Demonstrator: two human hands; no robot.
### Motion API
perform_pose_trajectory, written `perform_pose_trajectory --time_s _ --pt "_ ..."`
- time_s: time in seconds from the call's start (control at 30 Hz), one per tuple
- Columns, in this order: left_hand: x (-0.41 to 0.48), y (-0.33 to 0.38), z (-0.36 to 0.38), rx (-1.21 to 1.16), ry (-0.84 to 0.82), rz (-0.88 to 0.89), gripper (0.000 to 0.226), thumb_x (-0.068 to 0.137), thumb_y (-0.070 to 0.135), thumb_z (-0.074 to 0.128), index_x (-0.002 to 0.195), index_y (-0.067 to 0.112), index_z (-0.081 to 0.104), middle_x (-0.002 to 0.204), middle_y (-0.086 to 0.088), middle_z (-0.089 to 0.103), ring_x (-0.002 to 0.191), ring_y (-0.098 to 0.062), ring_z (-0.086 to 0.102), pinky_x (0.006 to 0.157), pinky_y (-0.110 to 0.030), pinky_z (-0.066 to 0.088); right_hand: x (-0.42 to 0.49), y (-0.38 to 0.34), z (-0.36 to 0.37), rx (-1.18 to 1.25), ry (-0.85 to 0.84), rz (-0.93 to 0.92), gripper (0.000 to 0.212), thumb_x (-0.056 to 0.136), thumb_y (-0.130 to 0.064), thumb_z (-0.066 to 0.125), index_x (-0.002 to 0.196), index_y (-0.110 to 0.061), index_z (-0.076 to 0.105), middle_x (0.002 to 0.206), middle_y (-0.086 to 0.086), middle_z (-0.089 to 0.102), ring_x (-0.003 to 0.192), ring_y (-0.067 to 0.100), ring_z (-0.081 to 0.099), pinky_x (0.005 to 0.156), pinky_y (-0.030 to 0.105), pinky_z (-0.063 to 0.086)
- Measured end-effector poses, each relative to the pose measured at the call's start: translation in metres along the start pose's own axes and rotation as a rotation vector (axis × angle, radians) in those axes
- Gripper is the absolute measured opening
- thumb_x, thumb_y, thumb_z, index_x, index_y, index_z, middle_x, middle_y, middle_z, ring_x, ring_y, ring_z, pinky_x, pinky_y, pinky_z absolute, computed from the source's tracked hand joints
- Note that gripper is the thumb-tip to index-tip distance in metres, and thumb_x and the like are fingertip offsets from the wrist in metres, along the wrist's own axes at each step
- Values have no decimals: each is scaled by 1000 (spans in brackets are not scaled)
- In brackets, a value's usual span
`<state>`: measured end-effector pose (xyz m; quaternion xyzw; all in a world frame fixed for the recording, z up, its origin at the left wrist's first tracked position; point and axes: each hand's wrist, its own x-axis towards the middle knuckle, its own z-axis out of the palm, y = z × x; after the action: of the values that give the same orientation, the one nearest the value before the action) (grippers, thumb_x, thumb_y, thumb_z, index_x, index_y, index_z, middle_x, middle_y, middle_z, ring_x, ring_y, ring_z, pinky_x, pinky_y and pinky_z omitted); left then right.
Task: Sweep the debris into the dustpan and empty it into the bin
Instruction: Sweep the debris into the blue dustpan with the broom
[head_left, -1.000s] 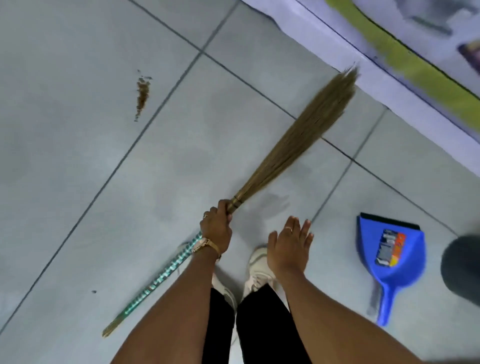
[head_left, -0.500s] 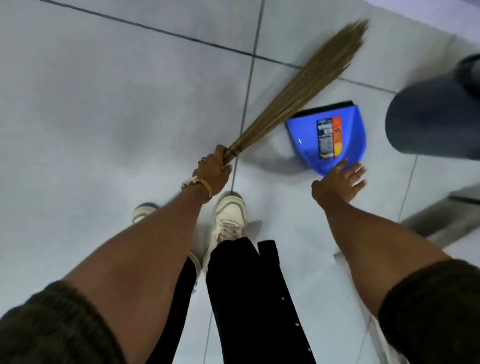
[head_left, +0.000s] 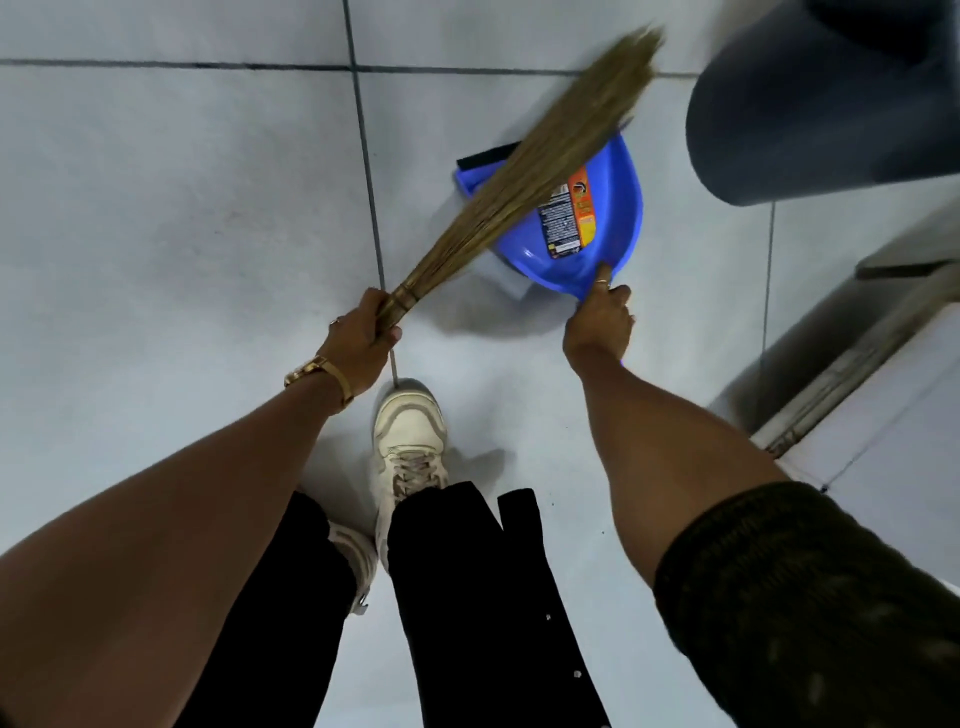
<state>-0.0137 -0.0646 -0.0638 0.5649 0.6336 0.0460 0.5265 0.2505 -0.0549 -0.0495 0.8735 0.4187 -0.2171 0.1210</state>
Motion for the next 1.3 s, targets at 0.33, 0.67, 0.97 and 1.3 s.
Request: perform_pose_trajectory --time_s 0.33,0.67,0.97,1.3 --pt "-43 -6 -100 2 157 -89 20 94 13 50 109 3 43 70 -8 49 59 -28 47 50 -29 30 -82 -84 -29 443 -5 5 51 80 -6 66 128 6 52 136 21 50 122 34 52 94 35 45" --pt "-152 -96 -219 -120 631 -333 42 88 16 59 130 16 52 106 -18 65 99 -38 59 77 -36 44 -203 -231 -39 316 -195 -545 35 78 -1 63 112 -1 54 107 16 63 97 39 59 83 48 50" --pt "-271 -240 -291 -216 1001 -704 60 91 8 54 145 26 36 112 -26 61 107 -39 58 84 -35 43 -294 -355 33 -119 -368 -944 46 88 -4 55 132 -2 42 131 16 53 120 38 49 98 45 42" --pt "-313 -352 -268 -469 1023 -998 60 94 11 45 147 32 27 135 -19 52 119 -37 52 99 -38 41 -366 -405 124 -273 -438 -1018 26 93 -2 47 119 0 47 124 18 56 117 39 52 93 47 44"
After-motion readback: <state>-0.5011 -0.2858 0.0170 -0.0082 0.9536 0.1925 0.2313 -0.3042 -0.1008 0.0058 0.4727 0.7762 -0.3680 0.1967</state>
